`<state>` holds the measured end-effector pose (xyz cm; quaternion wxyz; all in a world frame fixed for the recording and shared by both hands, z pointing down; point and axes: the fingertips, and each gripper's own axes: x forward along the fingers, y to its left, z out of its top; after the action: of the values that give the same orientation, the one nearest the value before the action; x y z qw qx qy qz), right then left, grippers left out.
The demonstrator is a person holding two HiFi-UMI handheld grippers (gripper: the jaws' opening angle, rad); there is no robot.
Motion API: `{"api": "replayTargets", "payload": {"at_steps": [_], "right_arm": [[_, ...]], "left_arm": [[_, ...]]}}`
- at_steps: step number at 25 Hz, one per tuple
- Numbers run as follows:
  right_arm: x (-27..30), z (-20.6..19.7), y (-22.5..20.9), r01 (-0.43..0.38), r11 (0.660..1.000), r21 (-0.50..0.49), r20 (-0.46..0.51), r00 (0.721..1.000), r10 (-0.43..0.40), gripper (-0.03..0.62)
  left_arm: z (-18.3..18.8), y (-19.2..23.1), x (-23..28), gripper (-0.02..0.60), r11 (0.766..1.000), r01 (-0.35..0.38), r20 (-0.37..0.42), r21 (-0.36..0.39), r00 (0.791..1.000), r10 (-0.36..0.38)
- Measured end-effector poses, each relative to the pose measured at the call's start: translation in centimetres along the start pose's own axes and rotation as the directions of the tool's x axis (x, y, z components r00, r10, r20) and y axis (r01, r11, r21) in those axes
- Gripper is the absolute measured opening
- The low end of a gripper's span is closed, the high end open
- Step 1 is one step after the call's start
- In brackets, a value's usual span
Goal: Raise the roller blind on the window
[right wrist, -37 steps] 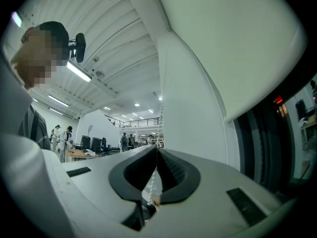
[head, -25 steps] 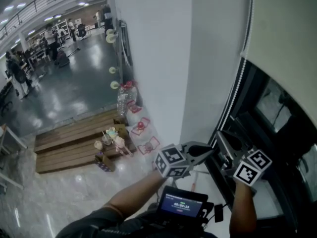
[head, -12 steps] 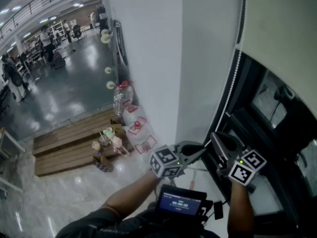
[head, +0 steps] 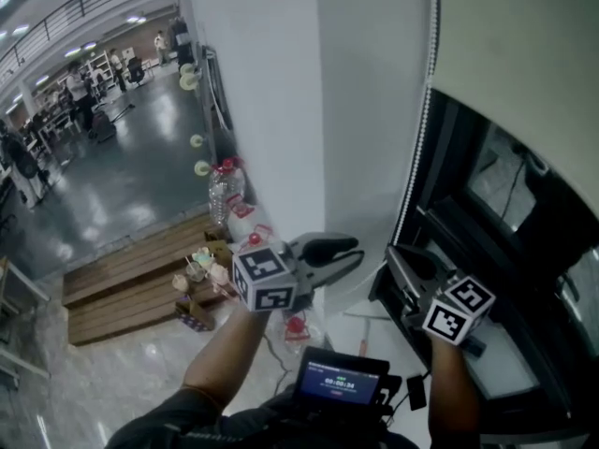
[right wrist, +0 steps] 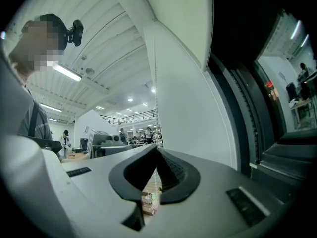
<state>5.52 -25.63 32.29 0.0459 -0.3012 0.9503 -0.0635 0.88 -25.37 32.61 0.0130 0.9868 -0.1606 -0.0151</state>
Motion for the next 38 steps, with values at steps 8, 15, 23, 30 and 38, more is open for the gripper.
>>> {"api": "replayTargets", "payload": {"at_steps": [8,15,23,30,38], "right_arm": [[0.1,-0.1,0.4,-0.007,1.000,-0.001,0.009,1.000,0.007,0.005],[0.0,-0.2,0.7,0.000,1.000,-0.010,0.006,1.000,0.000,0.005],[-0.2,-0.6,0.4,0.012,1.000,-0.006,-0.007,1.000,-0.012,0.005],[-0.1,-4.5,-0.2,0.023,0.999,0.049,-0.060,0.998,-0.020,0.005],[-0.6,-8.4,-0.7,0.046,0.994,0.102,-0.115,0.993,-0.034,0.005]], "left_arm": [[7.5,-1.5,3.3,0.104,0.996,0.087,0.145,0.014,0.986,-0.088],[10.5,-1.2,6.7,0.013,0.995,0.077,0.081,0.066,0.993,-0.082],[9.9,-1.1,6.6,0.003,0.996,0.078,0.141,0.049,0.986,-0.084],[5.8,-0.9,6.3,0.003,0.998,0.046,0.099,0.035,0.994,-0.049],[1.6,-1.1,6.3,0.003,0.999,0.035,0.062,0.000,0.997,-0.035]]}}
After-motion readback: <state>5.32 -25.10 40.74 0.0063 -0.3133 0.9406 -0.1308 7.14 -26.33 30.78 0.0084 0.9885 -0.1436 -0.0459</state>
